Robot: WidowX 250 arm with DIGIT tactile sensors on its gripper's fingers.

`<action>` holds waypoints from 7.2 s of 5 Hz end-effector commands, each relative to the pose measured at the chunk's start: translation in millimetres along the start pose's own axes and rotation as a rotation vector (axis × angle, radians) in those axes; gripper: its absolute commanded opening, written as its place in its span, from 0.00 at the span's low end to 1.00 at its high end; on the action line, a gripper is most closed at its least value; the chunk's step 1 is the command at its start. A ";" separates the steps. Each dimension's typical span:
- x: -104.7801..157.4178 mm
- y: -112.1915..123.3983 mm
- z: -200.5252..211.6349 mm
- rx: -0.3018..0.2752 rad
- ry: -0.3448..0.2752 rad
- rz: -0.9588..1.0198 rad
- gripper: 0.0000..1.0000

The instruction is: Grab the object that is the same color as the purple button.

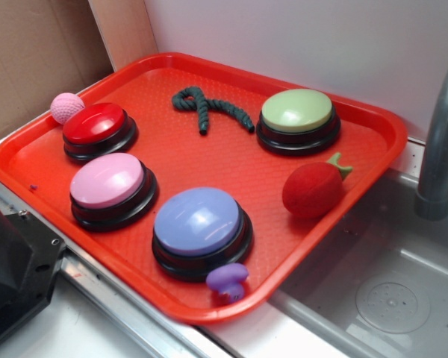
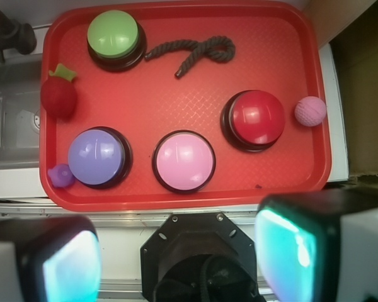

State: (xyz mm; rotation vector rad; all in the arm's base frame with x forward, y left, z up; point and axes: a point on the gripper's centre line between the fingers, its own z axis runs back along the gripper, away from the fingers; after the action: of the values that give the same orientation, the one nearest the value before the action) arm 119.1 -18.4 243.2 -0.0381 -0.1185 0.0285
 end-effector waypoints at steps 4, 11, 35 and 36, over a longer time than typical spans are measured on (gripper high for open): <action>-8.7 -118.0 -76.4 0.067 0.011 -0.426 1.00; -10.0 -109.8 -169.4 -0.123 -0.024 -1.306 1.00; 15.8 -61.5 -124.5 -0.052 -0.092 -0.935 0.00; 23.9 -25.6 -109.1 -0.073 -0.076 -0.676 0.00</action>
State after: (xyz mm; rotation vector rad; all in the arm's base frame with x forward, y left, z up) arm 171.1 -49.7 130.0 -0.0734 -0.1566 -0.6716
